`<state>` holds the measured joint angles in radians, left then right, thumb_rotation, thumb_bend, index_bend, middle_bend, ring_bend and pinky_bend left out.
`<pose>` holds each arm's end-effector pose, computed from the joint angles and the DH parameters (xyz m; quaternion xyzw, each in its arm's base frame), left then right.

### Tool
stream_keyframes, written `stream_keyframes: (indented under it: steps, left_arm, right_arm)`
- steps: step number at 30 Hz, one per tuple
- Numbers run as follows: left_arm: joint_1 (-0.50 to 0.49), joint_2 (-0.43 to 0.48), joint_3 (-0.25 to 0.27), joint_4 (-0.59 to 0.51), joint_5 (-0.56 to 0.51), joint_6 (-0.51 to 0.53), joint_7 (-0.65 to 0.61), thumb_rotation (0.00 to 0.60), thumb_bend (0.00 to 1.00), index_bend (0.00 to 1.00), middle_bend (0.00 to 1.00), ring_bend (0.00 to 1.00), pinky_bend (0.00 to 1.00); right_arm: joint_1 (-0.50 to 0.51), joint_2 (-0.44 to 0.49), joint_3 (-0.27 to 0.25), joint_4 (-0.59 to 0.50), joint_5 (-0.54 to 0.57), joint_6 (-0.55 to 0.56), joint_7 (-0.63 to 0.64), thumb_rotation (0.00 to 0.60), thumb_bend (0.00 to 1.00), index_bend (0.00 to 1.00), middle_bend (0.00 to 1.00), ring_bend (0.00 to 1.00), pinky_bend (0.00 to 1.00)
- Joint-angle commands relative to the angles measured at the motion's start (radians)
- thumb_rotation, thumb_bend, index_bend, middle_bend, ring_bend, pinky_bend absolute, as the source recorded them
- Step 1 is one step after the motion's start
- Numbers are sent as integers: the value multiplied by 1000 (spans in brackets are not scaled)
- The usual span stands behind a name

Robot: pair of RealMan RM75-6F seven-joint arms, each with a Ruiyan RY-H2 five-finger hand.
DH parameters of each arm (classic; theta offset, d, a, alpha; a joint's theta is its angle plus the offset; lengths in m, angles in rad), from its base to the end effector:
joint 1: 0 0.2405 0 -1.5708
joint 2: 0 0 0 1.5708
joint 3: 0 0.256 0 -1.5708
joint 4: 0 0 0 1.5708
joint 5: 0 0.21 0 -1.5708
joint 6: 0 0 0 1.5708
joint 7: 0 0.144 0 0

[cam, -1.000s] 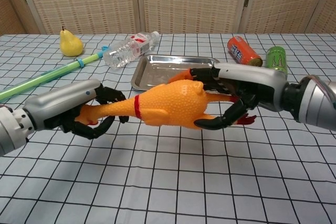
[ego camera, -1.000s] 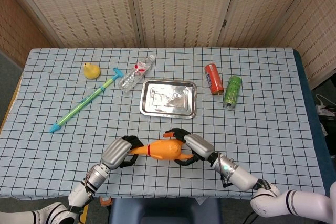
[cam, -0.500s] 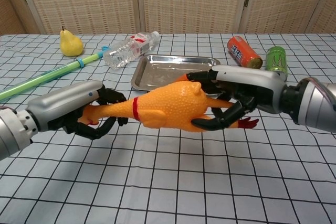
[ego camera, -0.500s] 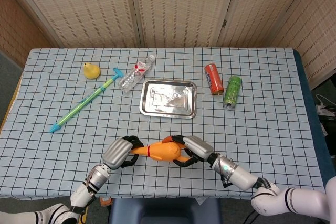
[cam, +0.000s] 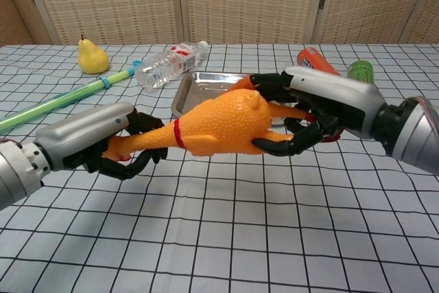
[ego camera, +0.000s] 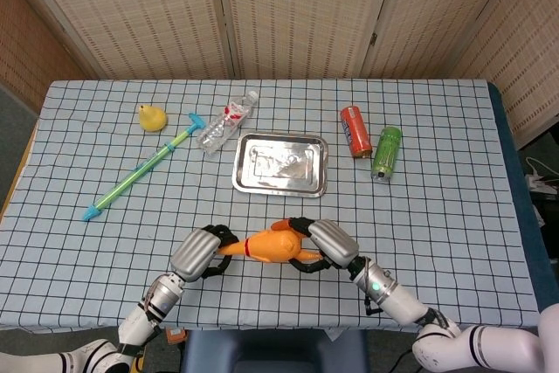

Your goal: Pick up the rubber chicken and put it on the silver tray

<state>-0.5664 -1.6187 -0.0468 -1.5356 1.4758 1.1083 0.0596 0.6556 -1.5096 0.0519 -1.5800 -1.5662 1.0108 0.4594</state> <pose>-0.1478 0.2610 -0.0398 -0.7248 -0.4210 -0.4600 0.2930 -0.1311 -0.2733 -0.0232 0.6733 -0.5380 0.4882 0.1372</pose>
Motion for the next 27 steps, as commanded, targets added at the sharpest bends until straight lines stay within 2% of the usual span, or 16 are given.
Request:
stream_keyframes:
  steps: [1,3,4,5,9,12,17,20,22,24,26,27]
  left_arm:
    - [-3,15,0,-13,-8,-17,-25,600,971,747,477,293,377]
    - [-2,19,-1,-10,-9,-15,-22,600,972,748,478,295,377]
    - [-2,22,-1,-12,-12,-16,-23,600,973,749,480,297,377]
    - [-2,26,-1,-16,-15,-19,-28,600,973,750,483,299,377]
    - [-11,47,10,-49,-16,-54,-58,600,974,752,488,302,377]
    - [-19,50,23,-69,-2,-72,-63,600,974,751,488,302,378]
    - [-30,45,22,-77,2,-84,-60,600,978,752,488,302,379]
    - [-29,44,16,-71,-7,-80,-58,600,980,752,488,302,380]
    - [-27,46,13,-70,-12,-77,-61,600,981,751,488,303,379]
    - [-27,47,13,-69,-13,-77,-62,600,981,752,488,303,379]
    - [-28,50,14,-70,-11,-78,-61,600,983,752,489,303,380]
    - [-28,51,14,-71,-11,-78,-61,600,983,752,490,303,380]
  right_arm:
    - [15,32,-15,0,-25,-18,59,600,378,307,336,260,422]
    - [25,57,-24,-3,-47,-22,103,600,333,86,154,64,144]
    - [34,74,-34,-4,-63,-33,134,600,304,21,65,12,51]
    - [46,92,-45,-3,-84,-43,174,600,289,5,33,2,22]
    - [107,159,-102,19,-181,-70,392,600,220,0,0,0,0]
    - [136,167,-129,48,-229,-55,501,600,207,0,0,0,0]
    - [159,160,-152,70,-245,-47,554,600,206,0,0,0,0]
    - [162,159,-158,70,-231,-52,539,600,206,0,0,0,0]
    - [155,148,-149,65,-203,-56,494,600,206,32,0,0,33]
    - [145,133,-139,56,-176,-53,456,600,207,163,66,50,154]
    - [120,107,-118,49,-145,-19,391,600,208,318,214,202,327]
    - [108,95,-108,48,-135,1,362,600,210,435,324,347,473]
